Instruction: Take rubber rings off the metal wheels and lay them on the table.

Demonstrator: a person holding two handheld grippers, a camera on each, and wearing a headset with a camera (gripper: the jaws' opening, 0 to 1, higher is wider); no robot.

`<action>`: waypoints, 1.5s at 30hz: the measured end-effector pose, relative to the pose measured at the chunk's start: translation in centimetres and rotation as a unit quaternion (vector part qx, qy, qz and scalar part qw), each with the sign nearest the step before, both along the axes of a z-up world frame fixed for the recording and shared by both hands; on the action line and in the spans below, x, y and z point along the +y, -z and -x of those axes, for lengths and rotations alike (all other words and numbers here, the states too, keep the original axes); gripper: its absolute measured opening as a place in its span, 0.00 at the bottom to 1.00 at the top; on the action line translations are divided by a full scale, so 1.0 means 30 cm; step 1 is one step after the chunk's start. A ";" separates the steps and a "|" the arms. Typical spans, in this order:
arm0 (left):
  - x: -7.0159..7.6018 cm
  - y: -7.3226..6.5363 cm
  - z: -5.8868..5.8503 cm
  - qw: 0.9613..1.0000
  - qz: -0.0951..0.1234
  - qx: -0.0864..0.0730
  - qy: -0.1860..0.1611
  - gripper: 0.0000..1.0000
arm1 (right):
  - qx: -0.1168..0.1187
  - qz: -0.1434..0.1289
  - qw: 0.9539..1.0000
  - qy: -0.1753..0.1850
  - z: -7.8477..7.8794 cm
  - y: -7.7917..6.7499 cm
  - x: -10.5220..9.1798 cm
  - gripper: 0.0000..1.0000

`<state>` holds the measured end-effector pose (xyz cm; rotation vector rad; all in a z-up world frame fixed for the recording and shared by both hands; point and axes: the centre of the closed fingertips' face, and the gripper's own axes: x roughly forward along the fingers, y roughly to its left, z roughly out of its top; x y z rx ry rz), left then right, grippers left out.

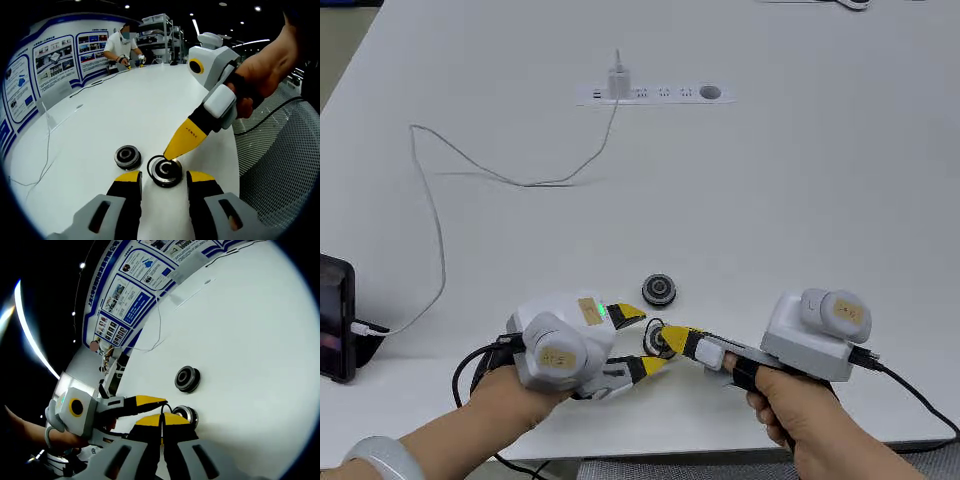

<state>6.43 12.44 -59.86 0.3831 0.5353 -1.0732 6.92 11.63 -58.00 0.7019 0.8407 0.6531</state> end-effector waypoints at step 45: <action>0.070 -0.026 0.004 0.999 0.018 0.004 -0.039 0.45 | 0.021 0.016 0.994 0.107 -0.058 0.035 -0.278 0.02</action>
